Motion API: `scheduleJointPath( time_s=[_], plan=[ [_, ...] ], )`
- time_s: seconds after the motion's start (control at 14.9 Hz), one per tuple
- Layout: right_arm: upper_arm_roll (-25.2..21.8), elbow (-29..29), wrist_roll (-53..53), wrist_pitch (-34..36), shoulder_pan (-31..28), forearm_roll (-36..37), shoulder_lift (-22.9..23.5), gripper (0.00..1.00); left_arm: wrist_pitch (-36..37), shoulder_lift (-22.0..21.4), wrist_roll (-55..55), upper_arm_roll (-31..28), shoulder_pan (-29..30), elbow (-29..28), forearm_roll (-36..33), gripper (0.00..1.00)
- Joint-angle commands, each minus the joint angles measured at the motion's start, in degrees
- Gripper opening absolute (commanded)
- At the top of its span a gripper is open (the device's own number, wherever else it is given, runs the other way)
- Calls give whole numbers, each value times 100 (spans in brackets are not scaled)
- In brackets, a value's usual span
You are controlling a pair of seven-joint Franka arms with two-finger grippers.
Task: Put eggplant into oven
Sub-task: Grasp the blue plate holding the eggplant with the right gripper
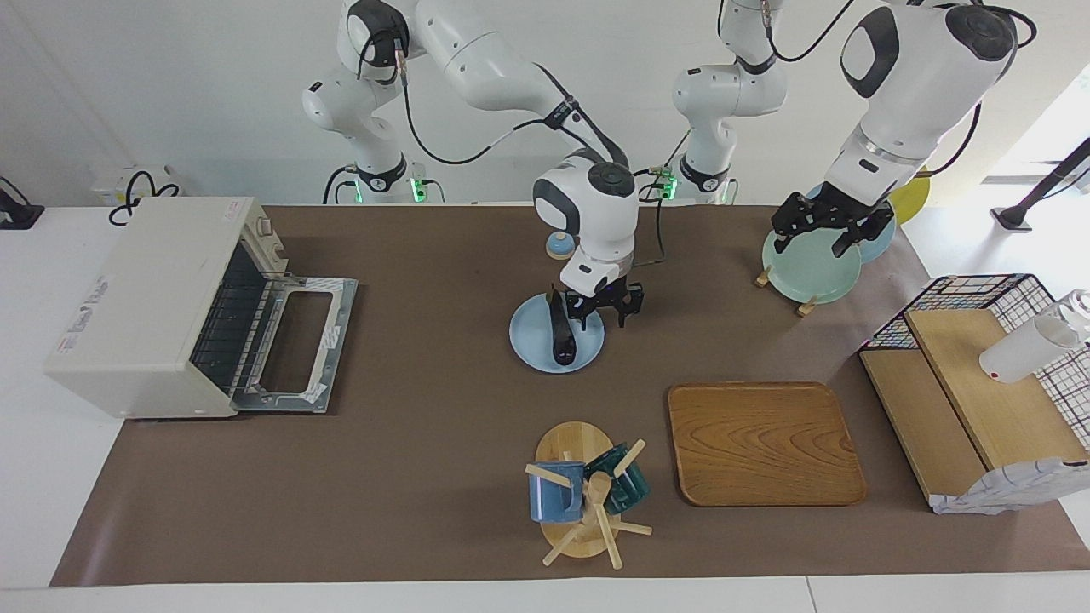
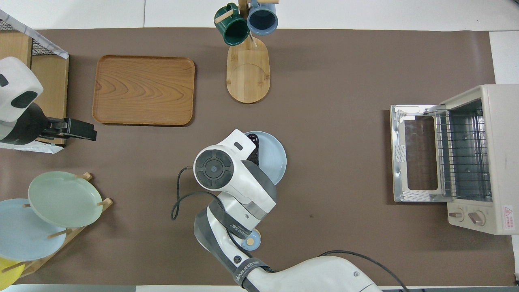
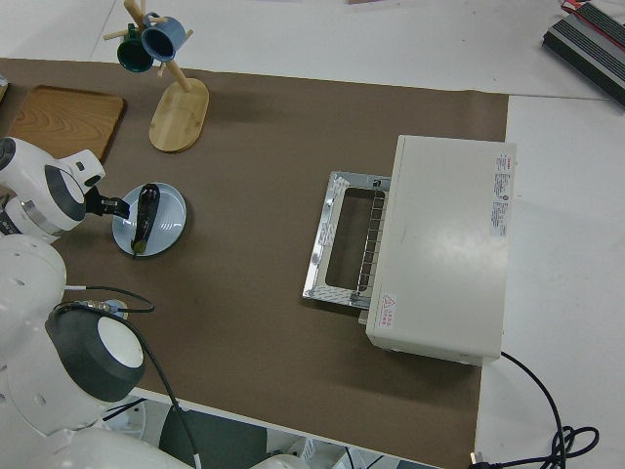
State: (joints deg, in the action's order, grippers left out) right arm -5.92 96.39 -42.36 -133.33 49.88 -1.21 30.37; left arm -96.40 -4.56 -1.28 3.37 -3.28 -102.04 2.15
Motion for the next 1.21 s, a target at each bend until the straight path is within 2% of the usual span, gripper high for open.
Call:
scheduleJointPath(
  time_s=[0.0, 0.13, 0.2, 0.27, 0.33, 0.4, 0.54, 0.6, 0.8, 0.87, 1.14],
  plan=[
    [3, 459, 79, -228, 75, 77, -286, 49, 261, -159, -179, 15, -41, -132, -355, 100],
    [3, 521, 70, -263, 84, 77, -295, 39, 289, -159, -154, 32, -50, -106, -355, 100],
    [3, 538, 70, -316, 84, 77, -295, 38, 289, -150, -162, 41, -41, -88, -355, 100],
    [3, 556, 87, -386, 84, 68, -295, 27, 306, -116, -162, 41, -50, -1, -355, 100],
    [3, 556, 140, -378, 75, 76, -295, 5, 315, -63, -162, 33, -59, 113, -355, 100],
    [3, 539, 297, -325, 49, 77, -295, 0, 341, 33, -162, 41, -59, 279, -355, 100],
    [-23, 390, 517, -37, 22, 207, -295, 0, 630, 357, -162, 33, -41, 849, -347, 100],
    [-24, 145, 623, 322, -4, 487, -286, 0, 736, 490, -162, 41, 11, 1061, -338, 100],
    [-24, -909, 641, 2086, -179, 1060, -260, 0, 641, 360, -171, 181, 239, 731, -338, 100],
    [-50, -1007, 754, 2423, -284, 1139, -321, 0, 597, 333, -171, 304, 414, 625, -329, 100],
    [-50, -614, 2326, 2996, -1338, 1140, -1234, 0, 570, 342, -145, 340, 416, 589, -320, 100]
  ],
)
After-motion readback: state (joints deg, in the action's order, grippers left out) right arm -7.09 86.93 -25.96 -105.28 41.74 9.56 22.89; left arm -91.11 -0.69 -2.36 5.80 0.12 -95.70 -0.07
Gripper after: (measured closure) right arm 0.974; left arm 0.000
